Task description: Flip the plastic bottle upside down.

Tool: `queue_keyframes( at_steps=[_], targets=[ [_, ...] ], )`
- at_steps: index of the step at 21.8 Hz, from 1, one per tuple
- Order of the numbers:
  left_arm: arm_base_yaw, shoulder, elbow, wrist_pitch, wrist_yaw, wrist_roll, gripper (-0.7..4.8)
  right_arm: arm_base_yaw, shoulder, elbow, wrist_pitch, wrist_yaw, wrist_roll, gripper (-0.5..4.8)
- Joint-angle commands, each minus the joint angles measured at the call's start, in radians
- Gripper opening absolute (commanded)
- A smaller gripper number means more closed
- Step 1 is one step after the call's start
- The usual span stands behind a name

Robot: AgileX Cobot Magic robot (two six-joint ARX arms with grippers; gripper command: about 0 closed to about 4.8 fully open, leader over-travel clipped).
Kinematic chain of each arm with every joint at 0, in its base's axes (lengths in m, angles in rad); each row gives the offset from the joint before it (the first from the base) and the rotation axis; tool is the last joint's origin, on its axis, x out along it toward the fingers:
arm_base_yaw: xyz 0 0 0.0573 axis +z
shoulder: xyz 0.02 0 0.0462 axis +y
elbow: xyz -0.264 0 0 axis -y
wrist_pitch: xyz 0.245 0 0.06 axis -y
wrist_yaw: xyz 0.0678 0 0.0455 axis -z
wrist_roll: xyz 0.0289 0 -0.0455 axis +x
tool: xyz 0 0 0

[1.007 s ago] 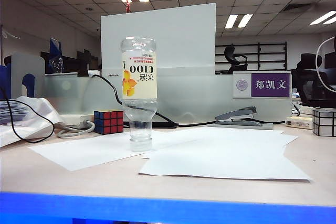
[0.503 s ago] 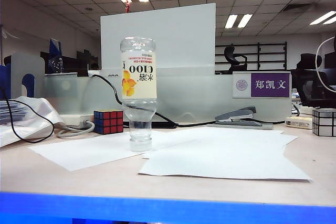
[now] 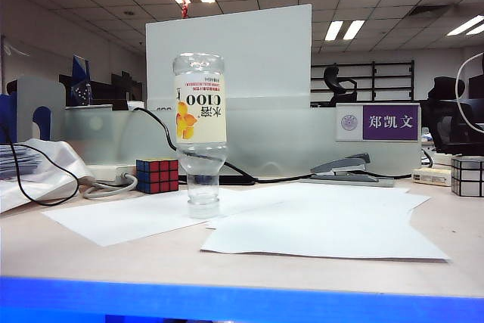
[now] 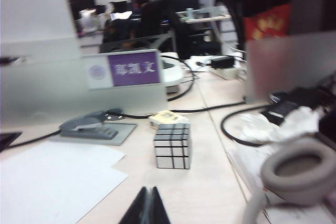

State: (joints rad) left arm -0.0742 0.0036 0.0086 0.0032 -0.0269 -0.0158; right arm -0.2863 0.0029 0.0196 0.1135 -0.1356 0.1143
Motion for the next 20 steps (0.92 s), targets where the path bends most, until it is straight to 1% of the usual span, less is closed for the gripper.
queue_keyframes(
  at_steps=[1,2,4,8,14,20],
  targets=[
    [0.0,-0.002,0.001,0.011,0.005,0.001,-0.05,0.098,-0.002,0.003,0.02,0.128,-0.047,-0.09],
    [0.0,-0.002,0.001,0.011,0.005,0.001,-0.05,0.128,-0.002,0.003,0.02,0.157,-0.047,-0.09],
    [0.0,-0.002,0.001,0.011,0.005,0.001,-0.05,0.187,-0.002,0.003,0.022,0.183,-0.047,-0.09],
    [0.0,-0.002,0.001,0.011,0.005,0.001,-0.05,0.269,-0.002,-0.003,0.032,0.185,-0.042,-0.09],
    [0.0,-0.002,0.001,0.011,0.005,0.001,-0.05,0.344,-0.002,-0.012,0.002,0.182,-0.036,-0.09],
    [0.0,-0.002,0.001,0.011,0.005,0.001,-0.05,0.37,-0.002,-0.012,-0.007,0.187,-0.037,-0.09]
  ],
)
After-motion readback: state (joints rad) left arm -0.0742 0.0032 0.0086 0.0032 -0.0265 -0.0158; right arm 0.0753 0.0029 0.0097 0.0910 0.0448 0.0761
